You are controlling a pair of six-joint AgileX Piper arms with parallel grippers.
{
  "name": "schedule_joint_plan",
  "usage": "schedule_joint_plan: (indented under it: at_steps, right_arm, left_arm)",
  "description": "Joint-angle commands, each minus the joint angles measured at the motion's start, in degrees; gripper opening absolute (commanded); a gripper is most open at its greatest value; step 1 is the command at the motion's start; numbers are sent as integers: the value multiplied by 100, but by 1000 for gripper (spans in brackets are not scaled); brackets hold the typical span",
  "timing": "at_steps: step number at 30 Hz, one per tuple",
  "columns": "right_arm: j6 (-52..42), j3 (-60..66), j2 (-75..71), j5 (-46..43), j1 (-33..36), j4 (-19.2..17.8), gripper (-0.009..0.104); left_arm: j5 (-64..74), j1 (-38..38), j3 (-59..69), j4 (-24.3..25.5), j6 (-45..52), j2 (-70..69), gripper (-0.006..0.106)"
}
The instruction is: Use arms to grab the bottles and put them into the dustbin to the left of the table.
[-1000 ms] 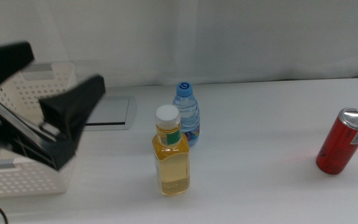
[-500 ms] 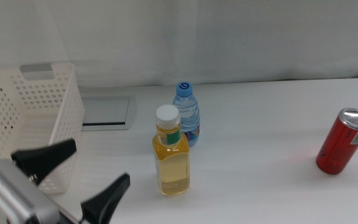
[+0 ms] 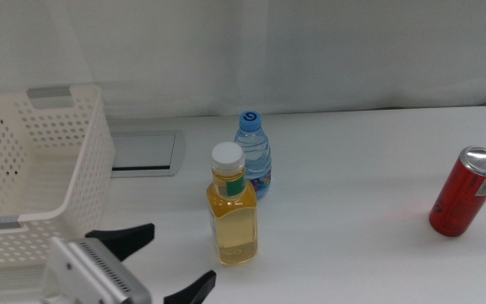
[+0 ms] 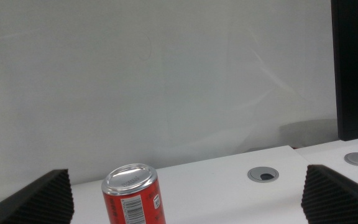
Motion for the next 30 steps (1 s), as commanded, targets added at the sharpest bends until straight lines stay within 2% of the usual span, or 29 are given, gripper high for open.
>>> schedule_joint_plan:
  at_steps: [1,9,15,23,28,30]
  right_arm:
    - [-19,231,-41,-59,9,-45,103]
    - [-19,231,-41,-59,9,-45,103]
    - [-19,231,-41,-105,9,-45,103]
    - [-19,231,-41,-107,9,-45,103]
    - [-19,231,-41,-118,9,-23,103]
    - [-19,231,-41,-154,9,0,103]
  left_arm:
    - [-517,-40,26,13,56,593,91]
    - [-2053,-40,-96,-149,109,2232,91]
    - [-2178,-40,-447,-616,332,3043,91]
    - [-2167,-40,-1129,-660,560,3607,91]
    - [-2094,-29,-1445,-1238,561,4005,91]
    - [-2082,-29,-1532,-1296,573,4112,91]
